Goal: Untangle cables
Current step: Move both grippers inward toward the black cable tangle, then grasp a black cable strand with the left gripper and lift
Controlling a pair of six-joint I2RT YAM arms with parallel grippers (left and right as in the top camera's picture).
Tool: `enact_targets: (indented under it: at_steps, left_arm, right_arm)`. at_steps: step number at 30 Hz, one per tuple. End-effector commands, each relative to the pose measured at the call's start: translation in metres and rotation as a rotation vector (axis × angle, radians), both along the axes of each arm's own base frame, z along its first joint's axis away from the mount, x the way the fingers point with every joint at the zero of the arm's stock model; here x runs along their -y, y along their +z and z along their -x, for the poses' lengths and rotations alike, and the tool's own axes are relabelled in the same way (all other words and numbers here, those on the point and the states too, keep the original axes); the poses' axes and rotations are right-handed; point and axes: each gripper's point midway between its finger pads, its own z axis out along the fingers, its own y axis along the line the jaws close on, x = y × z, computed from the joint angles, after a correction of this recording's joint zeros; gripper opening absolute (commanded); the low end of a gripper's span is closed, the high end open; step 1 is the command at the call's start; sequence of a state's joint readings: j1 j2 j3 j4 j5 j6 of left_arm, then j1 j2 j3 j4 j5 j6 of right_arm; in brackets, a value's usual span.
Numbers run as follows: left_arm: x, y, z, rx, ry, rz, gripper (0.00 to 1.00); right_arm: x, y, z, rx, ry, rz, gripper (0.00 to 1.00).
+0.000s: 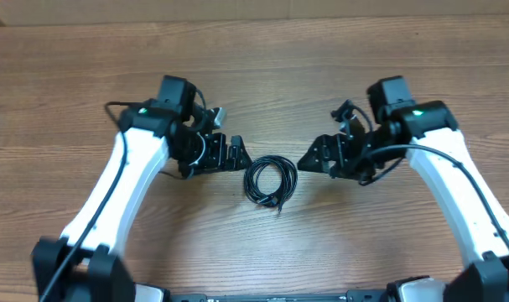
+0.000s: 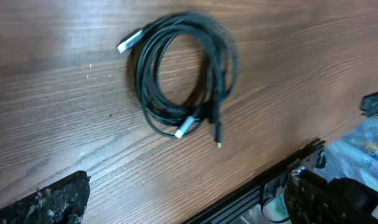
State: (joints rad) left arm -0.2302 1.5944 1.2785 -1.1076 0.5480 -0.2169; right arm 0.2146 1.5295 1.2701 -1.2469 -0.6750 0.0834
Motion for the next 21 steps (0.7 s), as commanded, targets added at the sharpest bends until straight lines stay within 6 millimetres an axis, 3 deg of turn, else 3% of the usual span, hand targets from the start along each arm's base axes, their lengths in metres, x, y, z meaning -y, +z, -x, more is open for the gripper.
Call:
enact_targets:
  at_steps: [1,2,5,9,15,21]
  left_arm:
    - [0.003,-0.026,-0.003,-0.081,0.0,-0.048,0.81]
    - [0.003,-0.034,-0.003,-0.103,-0.004,-0.059,0.73]
    - [0.008,-0.055,-0.001,-0.163,-0.019,-0.073,0.67]
    - [0.015,-0.081,0.002,-0.226,-0.041,-0.094,0.45]
    - [0.025,-0.11,0.0,-0.263,-0.055,-0.106,0.33]
    - [0.024,-0.127,0.003,-0.305,-0.055,-0.122,0.33]
  right_arm:
    - [-0.009,-0.015,-0.001,-0.024,0.005,0.059,0.99]
    - [-0.012,-0.016,-0.001,-0.018,0.017,0.058,1.0]
    - [-0.021,-0.022,-0.006,-0.011,0.016,0.071,1.0]
    - [-0.014,-0.037,-0.015,-0.03,-0.085,0.192,1.0]
    - [-0.012,-0.041,-0.017,-0.032,-0.097,0.215,1.0]
    - [-0.012,-0.043,-0.017,-0.036,-0.097,0.217,1.0]
